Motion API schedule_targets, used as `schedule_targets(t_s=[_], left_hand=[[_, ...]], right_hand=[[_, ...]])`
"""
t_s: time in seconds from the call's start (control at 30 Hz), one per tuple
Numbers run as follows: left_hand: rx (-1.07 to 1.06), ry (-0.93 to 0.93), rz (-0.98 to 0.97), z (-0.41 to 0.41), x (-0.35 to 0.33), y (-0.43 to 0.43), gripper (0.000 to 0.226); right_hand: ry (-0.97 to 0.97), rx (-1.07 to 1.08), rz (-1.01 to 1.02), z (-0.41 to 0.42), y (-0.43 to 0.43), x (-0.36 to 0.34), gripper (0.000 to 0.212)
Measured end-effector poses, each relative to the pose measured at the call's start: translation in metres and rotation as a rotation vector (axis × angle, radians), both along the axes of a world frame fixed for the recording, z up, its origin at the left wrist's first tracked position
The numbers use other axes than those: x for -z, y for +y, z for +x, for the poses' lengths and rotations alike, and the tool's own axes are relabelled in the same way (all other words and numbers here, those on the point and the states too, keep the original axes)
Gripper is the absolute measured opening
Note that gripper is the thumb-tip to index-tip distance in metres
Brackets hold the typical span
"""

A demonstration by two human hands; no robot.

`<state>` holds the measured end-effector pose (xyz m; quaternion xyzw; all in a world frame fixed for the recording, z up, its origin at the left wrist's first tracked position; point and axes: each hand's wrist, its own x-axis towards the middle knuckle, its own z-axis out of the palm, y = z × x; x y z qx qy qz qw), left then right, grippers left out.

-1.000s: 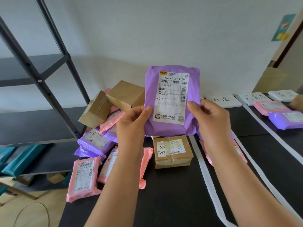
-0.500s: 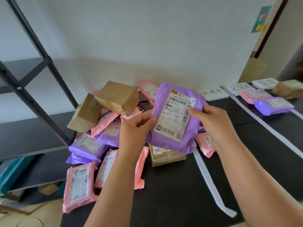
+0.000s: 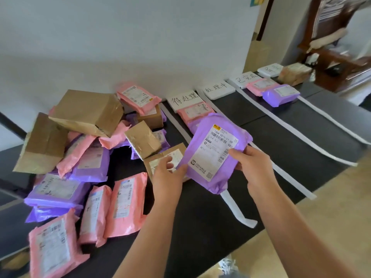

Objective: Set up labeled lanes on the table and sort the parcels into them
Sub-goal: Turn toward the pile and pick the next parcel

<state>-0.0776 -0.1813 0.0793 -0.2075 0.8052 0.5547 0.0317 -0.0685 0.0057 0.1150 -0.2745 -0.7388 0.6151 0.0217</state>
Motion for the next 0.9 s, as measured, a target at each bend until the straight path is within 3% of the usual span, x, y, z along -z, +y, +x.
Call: schedule_targets(t_s=[0.07,0.2,0.43,0.57,0.7,0.9], left_hand=[[-0.044,-0.084,0.062,-0.006,0.006,0.018,0.053],[-0.026,-0.182,0.227,-0.017,0.011,0.061,0.039],[-0.205,-0.190,0.317,-0.063,0.000,0.128,0.041],[-0.309,-0.183,0.362,-0.080,0.002,0.148,0.015],[-0.388,-0.172,0.331,-0.091,0.010,0.159,0.015],[-0.357,-0.201,0.239,-0.107,0.026,0.153,0.021]], right_hand=[[0.033,0.058,-0.065,-0.008,0.015,0.002,0.015],[0.035,0.062,-0.166,-0.036,0.041,0.006,0.012],[0.001,-0.020,-0.183,-0.087,0.095,0.017,0.005],[-0.019,-0.057,-0.199,-0.111,0.120,0.029,0.018],[-0.090,-0.099,-0.207,-0.131,0.134,0.048,0.015],[-0.107,-0.002,-0.180,-0.155,0.143,0.067,0.068]])
